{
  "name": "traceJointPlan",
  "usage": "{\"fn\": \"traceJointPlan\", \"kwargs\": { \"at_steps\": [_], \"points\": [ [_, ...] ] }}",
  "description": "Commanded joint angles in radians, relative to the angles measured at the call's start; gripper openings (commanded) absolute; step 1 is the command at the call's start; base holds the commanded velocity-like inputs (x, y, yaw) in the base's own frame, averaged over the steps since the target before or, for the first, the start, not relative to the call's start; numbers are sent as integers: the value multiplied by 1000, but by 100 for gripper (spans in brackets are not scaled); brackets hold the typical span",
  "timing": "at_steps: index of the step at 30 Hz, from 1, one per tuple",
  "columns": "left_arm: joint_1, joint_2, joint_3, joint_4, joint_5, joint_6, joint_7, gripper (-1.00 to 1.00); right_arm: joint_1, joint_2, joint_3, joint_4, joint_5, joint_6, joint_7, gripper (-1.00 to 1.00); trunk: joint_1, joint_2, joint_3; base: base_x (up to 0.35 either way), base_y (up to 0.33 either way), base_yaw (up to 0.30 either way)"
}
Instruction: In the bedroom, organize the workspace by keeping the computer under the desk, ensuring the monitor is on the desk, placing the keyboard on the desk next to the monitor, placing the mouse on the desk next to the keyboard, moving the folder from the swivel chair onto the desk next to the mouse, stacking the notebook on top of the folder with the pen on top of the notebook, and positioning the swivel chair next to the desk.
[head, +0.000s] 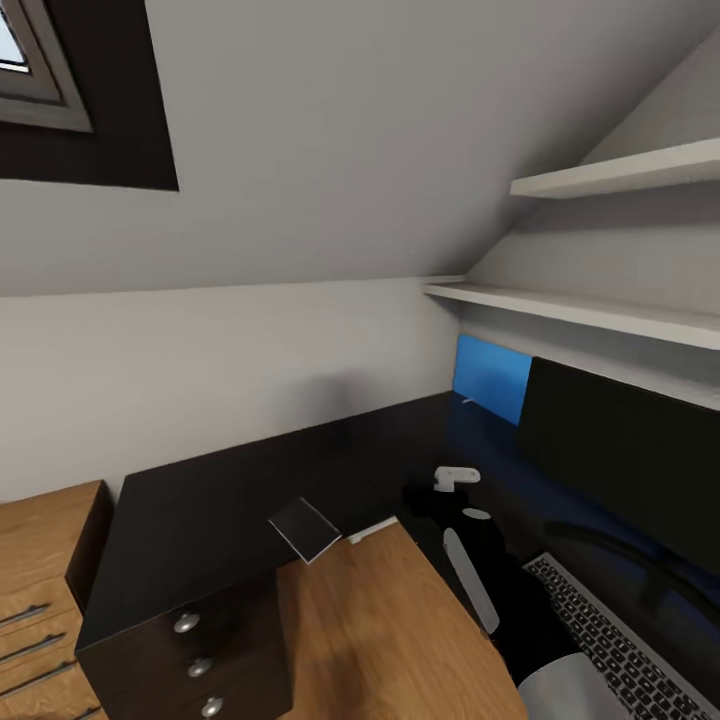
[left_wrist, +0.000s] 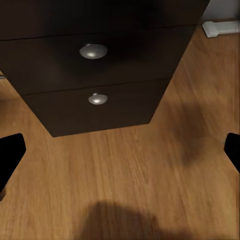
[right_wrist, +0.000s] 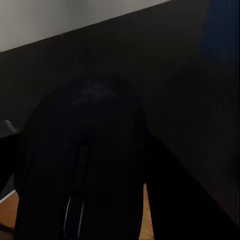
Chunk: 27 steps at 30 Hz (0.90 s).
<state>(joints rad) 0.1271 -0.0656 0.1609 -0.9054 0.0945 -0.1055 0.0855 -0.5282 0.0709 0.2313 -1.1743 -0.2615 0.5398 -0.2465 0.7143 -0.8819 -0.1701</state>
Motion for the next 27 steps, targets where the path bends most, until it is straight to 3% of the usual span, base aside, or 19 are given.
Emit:
{"fn": "traceJointPlan", "kwargs": {
  "at_steps": [1,16,21,22,27],
  "points": [
    [0,0,0,-1,10,-2,0,100,-1,0,2,-1,-14,1,-11,-100,0,-1,-2,0,0,-245],
    [0,0,0,-1,10,-2,0,100,-1,-1,-1,72,-9,-33,-7,-100,0,-1,-9,0,0,-258],
    [0,0,0,-1,10,-2,0,100,-1,-2,-1,171,-6,-189,-4,-100,0,-1,-10,0,0,-279],
    [0,0,0,-1,10,-2,0,100,-1,-1,1,211,-5,-254,-2,-100,0,-1,-10,0,0,-282],
    [0,0,0,-1,10,-2,0,100,-1,0,6,251,-5,-331,4,-100,0,-1,-10,0,0,-268]
  ]
}}
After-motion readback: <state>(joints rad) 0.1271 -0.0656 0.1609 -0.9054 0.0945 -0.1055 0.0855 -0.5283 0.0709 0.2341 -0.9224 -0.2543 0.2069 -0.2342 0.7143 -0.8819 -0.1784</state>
